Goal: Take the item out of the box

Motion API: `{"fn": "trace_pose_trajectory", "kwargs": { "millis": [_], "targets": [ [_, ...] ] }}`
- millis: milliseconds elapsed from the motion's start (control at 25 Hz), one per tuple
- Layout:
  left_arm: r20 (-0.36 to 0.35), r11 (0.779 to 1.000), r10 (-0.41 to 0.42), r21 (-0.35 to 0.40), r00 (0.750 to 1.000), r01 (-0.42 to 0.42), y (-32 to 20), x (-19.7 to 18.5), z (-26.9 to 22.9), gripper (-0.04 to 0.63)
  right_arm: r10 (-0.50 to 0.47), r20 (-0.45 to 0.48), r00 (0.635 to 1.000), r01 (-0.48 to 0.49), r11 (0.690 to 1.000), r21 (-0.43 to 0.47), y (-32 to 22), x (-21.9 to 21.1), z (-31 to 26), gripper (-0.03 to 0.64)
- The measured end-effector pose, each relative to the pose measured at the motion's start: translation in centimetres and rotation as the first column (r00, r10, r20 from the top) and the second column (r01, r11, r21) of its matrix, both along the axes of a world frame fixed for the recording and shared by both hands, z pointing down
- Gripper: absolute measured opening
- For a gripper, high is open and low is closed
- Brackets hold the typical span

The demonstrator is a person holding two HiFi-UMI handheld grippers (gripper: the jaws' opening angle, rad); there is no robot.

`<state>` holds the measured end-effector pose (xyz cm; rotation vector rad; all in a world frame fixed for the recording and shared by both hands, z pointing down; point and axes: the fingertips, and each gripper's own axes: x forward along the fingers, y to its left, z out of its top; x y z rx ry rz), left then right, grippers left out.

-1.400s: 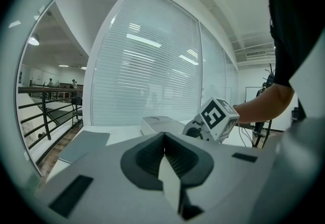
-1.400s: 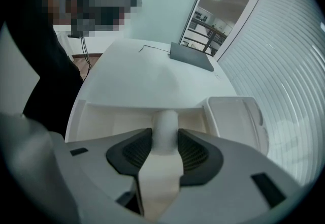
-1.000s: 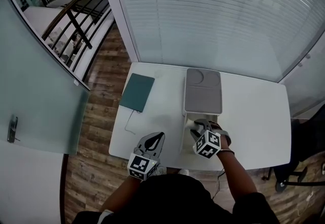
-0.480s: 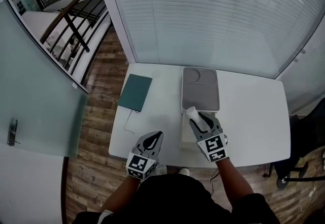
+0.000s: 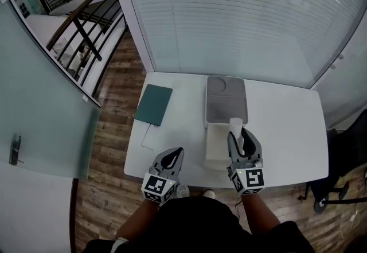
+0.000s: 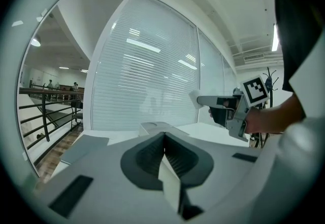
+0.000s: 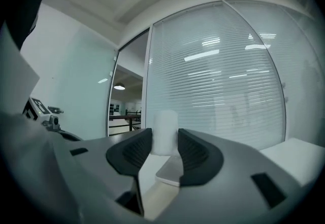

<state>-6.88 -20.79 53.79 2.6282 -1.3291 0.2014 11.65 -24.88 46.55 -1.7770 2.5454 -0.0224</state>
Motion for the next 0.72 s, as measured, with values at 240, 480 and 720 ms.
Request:
{"fn": "trace_pose_trajectory", "kwargs": {
  "millis": [240, 480, 720],
  "targets": [
    [-0.030, 0.998, -0.026, 0.050, 0.999, 0.027, -0.3, -0.2, -1.5, 0.012, 0.044, 0.008, 0.999, -0.044, 0.997, 0.064, 2.1, 0.9, -1.7, 0.167],
    [-0.023, 0.997, -0.013, 0.081, 1.000, 0.015, -0.5, 0.2, -2.4, 0.012, 0.079, -0.008, 0.997, -0.079, 0.995, 0.054, 3.3, 2.1, -1.4, 0.166],
    [-0.015, 0.996, 0.011, 0.087, 1.000, -0.010, -0.5, 1.2, -2.7, 0.012, 0.093, -0.016, 0.996, -0.092, 0.994, 0.055, 3.7, 2.7, -1.3, 0.161]
  ]
}}
